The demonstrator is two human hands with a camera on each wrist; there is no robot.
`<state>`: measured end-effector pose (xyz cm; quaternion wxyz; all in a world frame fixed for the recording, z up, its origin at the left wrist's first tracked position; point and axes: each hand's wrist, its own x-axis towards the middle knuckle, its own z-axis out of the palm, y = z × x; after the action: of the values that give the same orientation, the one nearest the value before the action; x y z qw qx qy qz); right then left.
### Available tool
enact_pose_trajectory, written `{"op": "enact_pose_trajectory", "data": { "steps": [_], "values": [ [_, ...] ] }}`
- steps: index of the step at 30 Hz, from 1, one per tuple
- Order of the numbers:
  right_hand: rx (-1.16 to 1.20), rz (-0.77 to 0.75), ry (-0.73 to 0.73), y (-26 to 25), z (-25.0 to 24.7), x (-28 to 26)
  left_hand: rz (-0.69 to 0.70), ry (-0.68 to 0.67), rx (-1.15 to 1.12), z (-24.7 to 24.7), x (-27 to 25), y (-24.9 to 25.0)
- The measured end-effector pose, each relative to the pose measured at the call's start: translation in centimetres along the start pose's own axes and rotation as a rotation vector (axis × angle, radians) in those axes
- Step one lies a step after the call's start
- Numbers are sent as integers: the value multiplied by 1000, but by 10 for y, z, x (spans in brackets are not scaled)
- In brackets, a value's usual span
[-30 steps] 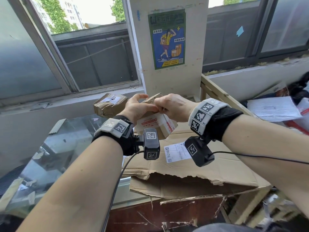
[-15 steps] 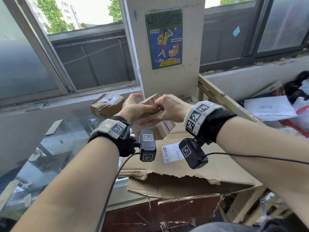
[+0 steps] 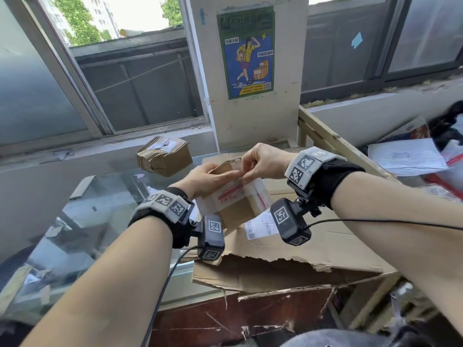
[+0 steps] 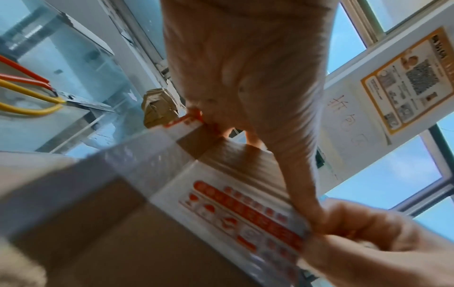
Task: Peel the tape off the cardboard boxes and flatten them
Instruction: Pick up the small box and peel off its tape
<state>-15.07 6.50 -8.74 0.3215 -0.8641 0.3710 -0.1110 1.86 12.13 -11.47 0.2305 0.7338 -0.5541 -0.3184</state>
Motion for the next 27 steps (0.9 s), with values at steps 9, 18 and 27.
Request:
{"op": "enact_pose_trajectory", "data": {
  "steps": [9, 18, 27],
  "values": [
    [144, 105, 61, 13, 13, -4, -1, 126, 63, 12, 6, -3],
    [154, 118, 41, 12, 21, 1, -59, 162, 82, 18, 11, -13],
    [72, 105, 141, 20, 25, 5, -79, 137, 5, 11, 3, -9]
  ]
}}
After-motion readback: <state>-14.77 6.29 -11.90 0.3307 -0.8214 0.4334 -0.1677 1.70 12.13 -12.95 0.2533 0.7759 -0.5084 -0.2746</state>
